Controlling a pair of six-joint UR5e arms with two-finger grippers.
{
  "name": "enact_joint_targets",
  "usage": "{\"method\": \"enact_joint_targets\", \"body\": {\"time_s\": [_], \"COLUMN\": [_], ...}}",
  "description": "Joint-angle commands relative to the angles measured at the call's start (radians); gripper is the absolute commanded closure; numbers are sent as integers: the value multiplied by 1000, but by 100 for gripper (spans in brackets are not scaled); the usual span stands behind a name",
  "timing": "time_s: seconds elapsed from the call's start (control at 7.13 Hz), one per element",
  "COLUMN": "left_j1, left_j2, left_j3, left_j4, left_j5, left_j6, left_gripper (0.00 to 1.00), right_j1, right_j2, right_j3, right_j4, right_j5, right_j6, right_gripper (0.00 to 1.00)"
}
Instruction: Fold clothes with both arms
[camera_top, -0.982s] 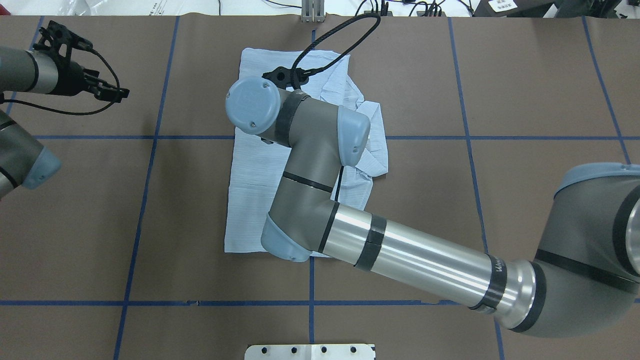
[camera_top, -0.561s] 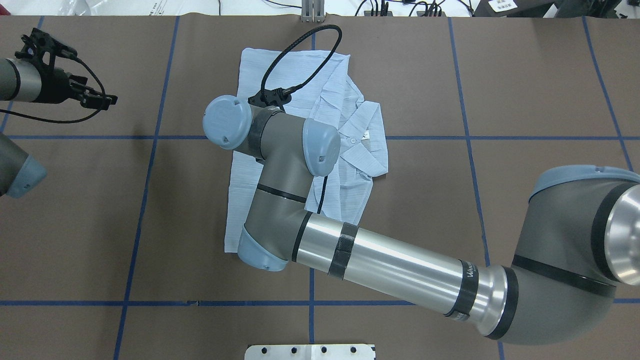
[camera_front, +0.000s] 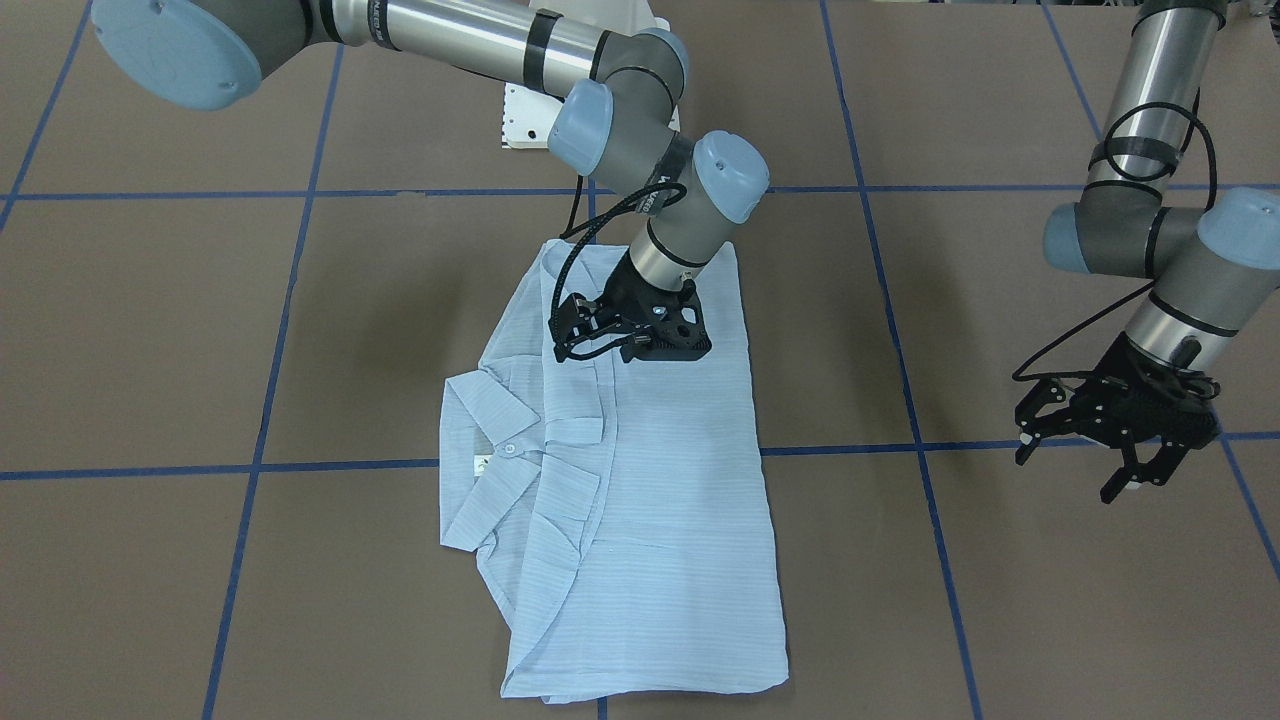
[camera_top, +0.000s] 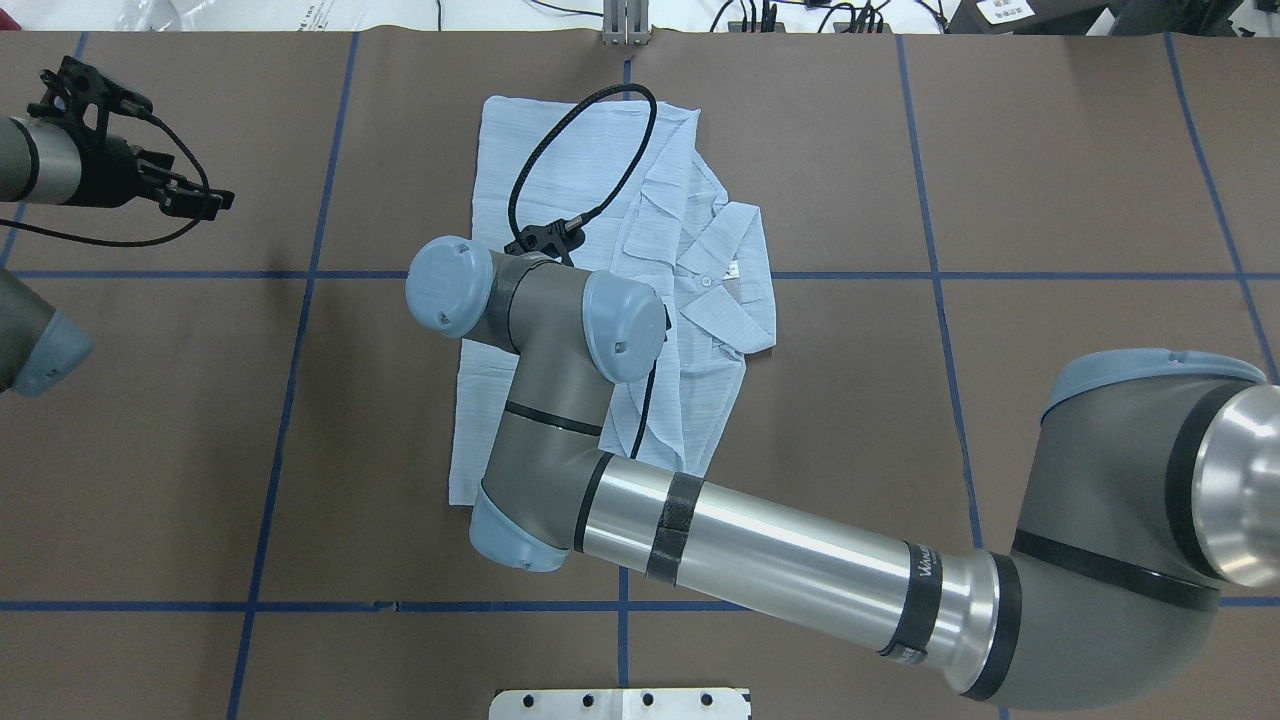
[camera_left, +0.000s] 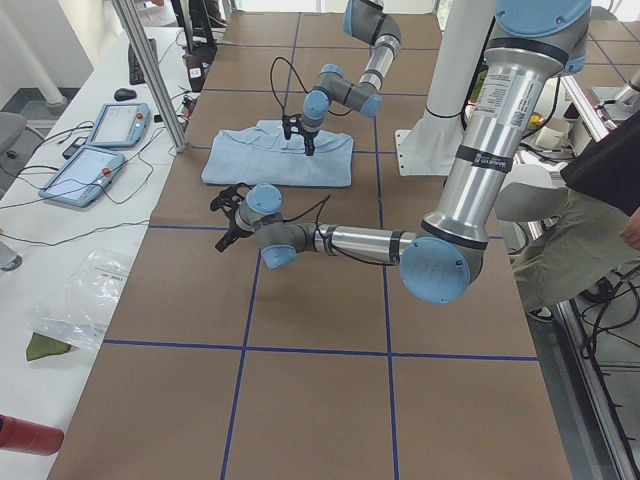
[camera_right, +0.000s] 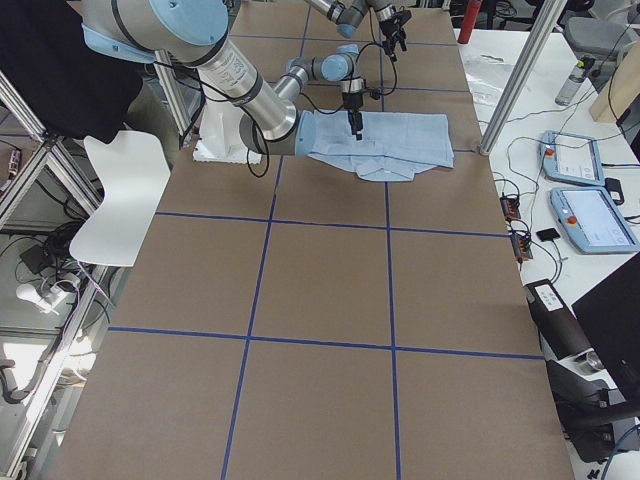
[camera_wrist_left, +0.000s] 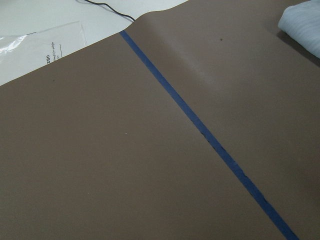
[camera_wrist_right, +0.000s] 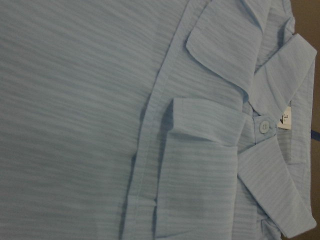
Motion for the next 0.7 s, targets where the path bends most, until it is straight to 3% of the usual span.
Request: {"method": "enact_joint_targets", "body": {"time_s": [0.0, 0.56], "left_j1": [0, 0], "left_j2": [0, 0], "left_j3": [-3, -8], "left_j4": [-1, 0], "left_j5": [-2, -2], "left_j6": [0, 0], "left_gripper": [0, 0], "right_j1": [-3, -4], "right_j2": [0, -11], "right_j3": [-8, -11], "right_j4": [-3, -3], "right_j5": [-1, -3], "right_j6": [-2, 1], "right_gripper": [0, 0]}}
